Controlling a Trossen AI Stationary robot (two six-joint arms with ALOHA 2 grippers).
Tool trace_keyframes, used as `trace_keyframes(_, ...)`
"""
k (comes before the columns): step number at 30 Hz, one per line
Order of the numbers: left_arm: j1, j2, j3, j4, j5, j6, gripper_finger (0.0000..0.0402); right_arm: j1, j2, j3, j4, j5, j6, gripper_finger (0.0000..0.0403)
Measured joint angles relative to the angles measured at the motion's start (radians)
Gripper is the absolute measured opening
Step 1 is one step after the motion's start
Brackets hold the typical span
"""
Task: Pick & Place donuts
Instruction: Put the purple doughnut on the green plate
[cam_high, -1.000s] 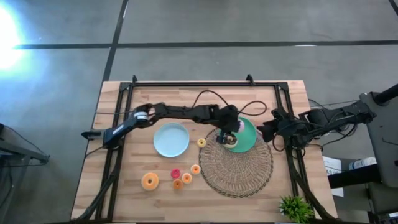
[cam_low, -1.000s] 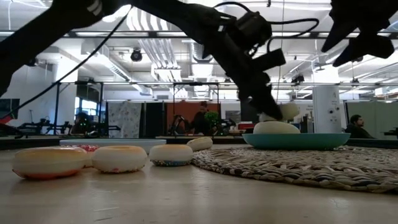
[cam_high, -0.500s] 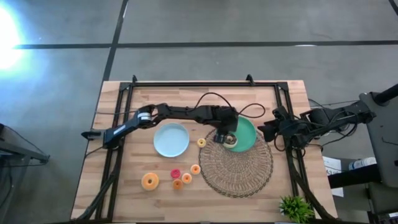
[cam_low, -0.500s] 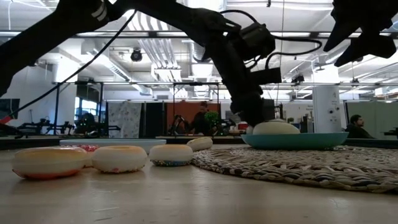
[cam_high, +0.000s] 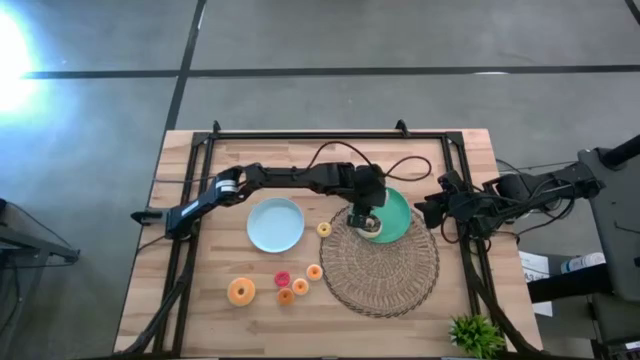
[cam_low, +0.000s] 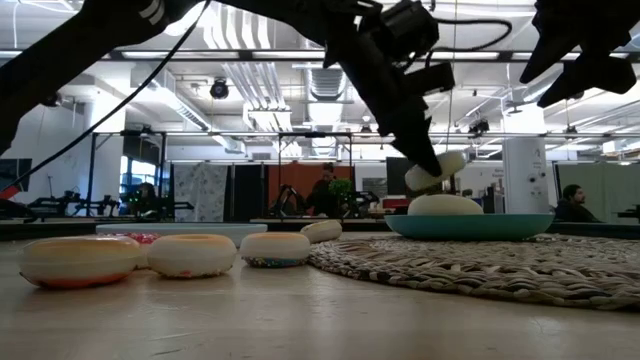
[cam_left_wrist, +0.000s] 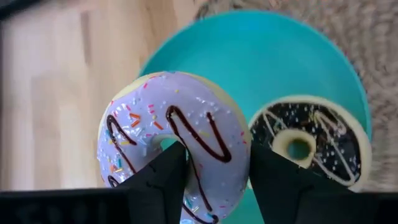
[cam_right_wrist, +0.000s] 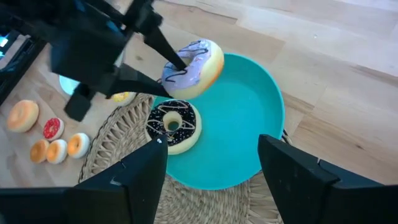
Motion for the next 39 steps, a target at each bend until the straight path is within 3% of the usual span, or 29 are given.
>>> trace_keyframes(14,-0.002,-0.071,-0.002,-0.125,0.0,-0.076,0.014,0.0,0.0,0.0,0.0,0.001,-0.03,0.024)
trace_keyframes(23,-0.011,-0.079,-0.038,0.003,0.102,-0.054,0.014,-0.001,0.002,-0.001,0.049,-0.002,-0.044,0.0242)
trace_keyframes(27,-0.023,-0.076,-0.083,0.008,0.091,0.011,0.014,-0.025,0.011,-0.036,0.172,-0.007,-0.071,0.024)
trace_keyframes(31,-0.022,-0.076,-0.125,0.019,0.049,0.024,0.014,-0.079,0.015,-0.146,0.381,-0.076,0.004,0.0224)
trace_keyframes(39,-0.024,-0.08,-0.145,0.057,0.022,-0.006,0.014,-0.166,-0.018,-0.375,0.727,-0.136,0.217,0.0151)
